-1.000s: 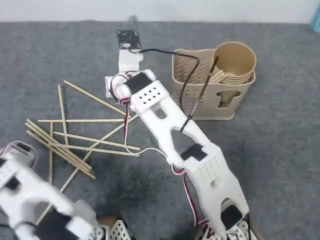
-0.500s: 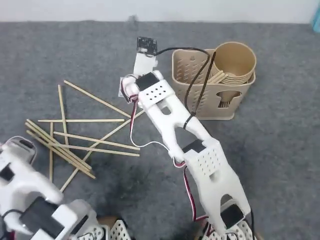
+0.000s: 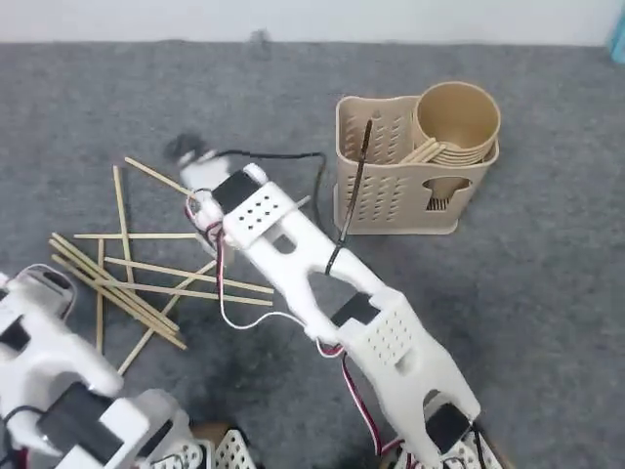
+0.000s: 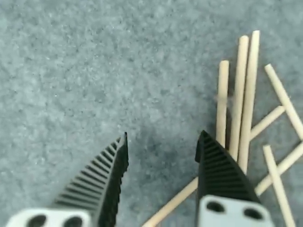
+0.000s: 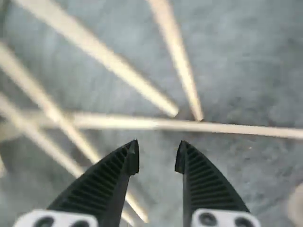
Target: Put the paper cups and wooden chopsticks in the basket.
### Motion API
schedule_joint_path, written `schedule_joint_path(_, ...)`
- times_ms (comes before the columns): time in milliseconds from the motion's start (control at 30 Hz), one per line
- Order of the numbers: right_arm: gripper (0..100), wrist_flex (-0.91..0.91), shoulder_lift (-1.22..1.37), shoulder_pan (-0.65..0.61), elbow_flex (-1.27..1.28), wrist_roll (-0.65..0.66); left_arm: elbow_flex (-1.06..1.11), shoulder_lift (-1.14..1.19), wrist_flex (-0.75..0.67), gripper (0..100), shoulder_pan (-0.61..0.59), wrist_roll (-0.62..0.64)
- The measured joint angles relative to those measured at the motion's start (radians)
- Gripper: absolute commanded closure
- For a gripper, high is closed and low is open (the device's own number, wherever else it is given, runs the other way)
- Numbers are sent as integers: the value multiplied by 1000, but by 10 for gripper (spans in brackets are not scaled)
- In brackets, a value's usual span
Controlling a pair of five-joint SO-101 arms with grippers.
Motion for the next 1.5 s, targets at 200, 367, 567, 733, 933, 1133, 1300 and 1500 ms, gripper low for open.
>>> schedule_joint_path(200, 799, 48, 17, 20, 0, 377, 0, 0, 0, 776, 0, -8)
schedule_joint_path(367, 741, 48, 15, 64, -11, 496, 0, 0, 0, 776, 0, -9)
schedule_joint_path(567, 794, -28, 61, 107, -28, 687, 0, 0, 0, 776, 0, -9)
schedule_joint_path(733, 798, -66, 94, 163, -28, 786, 0, 0, 0, 776, 0, -26)
schedule_joint_path(933, 797, -68, 146, 176, -91, 793, 0, 0, 0, 776, 0, -35)
schedule_joint_path(1133, 798, -68, 192, 143, -114, 795, 0, 0, 0, 776, 0, -35)
schedule_joint_path(1300, 798, -68, 192, 114, -114, 795, 0, 0, 0, 776, 0, -35)
schedule_joint_path(1500, 801, -68, 192, 77, -114, 795, 0, 0, 0, 776, 0, -35)
